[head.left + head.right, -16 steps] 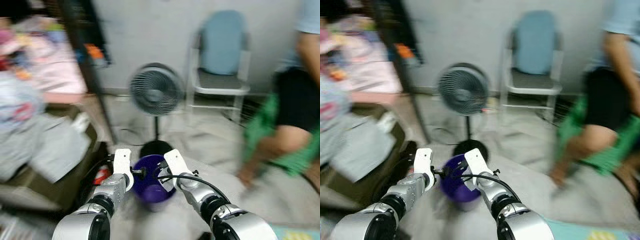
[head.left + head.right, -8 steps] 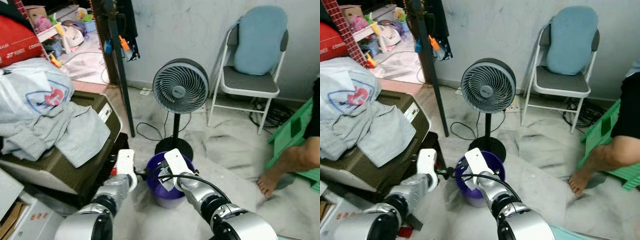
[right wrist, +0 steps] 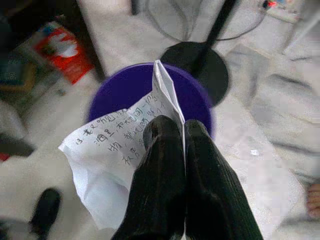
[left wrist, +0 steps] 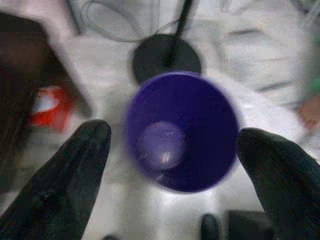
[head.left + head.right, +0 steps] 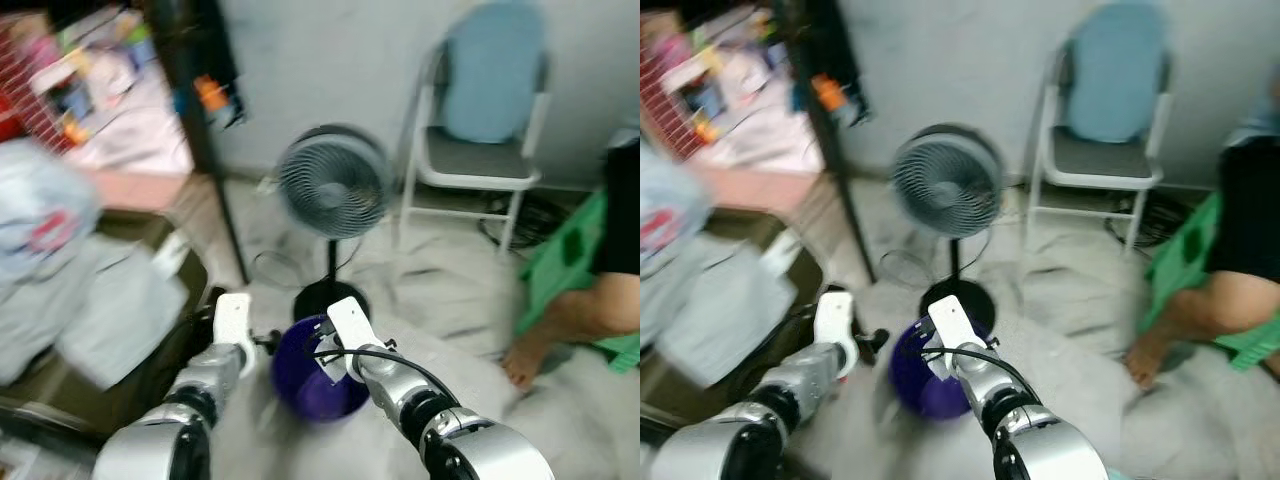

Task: Clean up the room

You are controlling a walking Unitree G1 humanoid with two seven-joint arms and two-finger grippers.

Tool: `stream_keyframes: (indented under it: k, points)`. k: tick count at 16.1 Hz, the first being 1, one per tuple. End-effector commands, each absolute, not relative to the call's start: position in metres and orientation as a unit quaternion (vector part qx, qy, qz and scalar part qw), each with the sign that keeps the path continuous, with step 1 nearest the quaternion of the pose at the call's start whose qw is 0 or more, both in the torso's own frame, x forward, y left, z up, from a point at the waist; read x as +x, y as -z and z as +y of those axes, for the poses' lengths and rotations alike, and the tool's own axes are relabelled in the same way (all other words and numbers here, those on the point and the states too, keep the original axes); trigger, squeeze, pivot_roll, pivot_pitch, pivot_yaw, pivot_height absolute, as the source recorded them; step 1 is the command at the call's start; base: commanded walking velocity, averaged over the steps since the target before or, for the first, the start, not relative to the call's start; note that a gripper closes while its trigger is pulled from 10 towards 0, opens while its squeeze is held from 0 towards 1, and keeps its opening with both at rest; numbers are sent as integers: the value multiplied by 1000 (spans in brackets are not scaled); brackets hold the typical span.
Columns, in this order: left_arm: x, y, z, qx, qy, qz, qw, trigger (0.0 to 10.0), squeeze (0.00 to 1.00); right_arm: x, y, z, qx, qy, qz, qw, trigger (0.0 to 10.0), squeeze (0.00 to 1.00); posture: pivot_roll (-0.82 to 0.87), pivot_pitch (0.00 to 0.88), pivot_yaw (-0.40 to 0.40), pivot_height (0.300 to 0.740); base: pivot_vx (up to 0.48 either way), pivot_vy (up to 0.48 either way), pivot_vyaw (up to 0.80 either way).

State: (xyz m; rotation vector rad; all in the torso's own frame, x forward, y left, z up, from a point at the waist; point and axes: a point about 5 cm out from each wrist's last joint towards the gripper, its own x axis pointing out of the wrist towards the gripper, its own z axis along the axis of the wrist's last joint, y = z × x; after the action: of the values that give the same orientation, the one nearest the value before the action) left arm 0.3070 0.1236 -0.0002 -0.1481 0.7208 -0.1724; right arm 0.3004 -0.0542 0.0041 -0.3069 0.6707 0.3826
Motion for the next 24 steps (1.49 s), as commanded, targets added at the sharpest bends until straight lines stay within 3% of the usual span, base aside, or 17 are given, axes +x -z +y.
stream_keyframes:
  k: [1,7,10,11,13,18,24]
  points:
    - [305,2,124,-70,84,359,927,10000,0,301,-12,-33,-139,-206,312,917,10000,0,-193,0,13,740,315,0,0]
    - [308,-1,124,-75,76,349,931,10000,0,301,-12,-33,-140,-205,312,917,10000,0,-192,0,11,740,49,0,0]
    - [326,-22,133,-93,62,281,953,10000,0,307,-20,-30,-123,-199,295,926,10000,0,-201,0,20,740,0,0,0]
    - [336,-37,136,-81,111,238,961,10000,0,313,-28,-28,-115,-199,273,934,10000,0,-204,0,23,740,0,0,0]
    - [335,-38,138,-61,156,229,959,10000,0,312,-25,-32,-113,-191,279,934,10000,0,-199,0,25,740,0,0,0]
    - [318,-23,138,-5,260,263,929,10000,0,305,-15,-38,-108,-174,302,931,10000,0,-181,0,30,740,0,0,0]
    - [302,-23,149,76,359,231,901,10000,0,316,-28,-40,-35,-112,291,949,10000,0,-178,0,71,740,0,0,0]
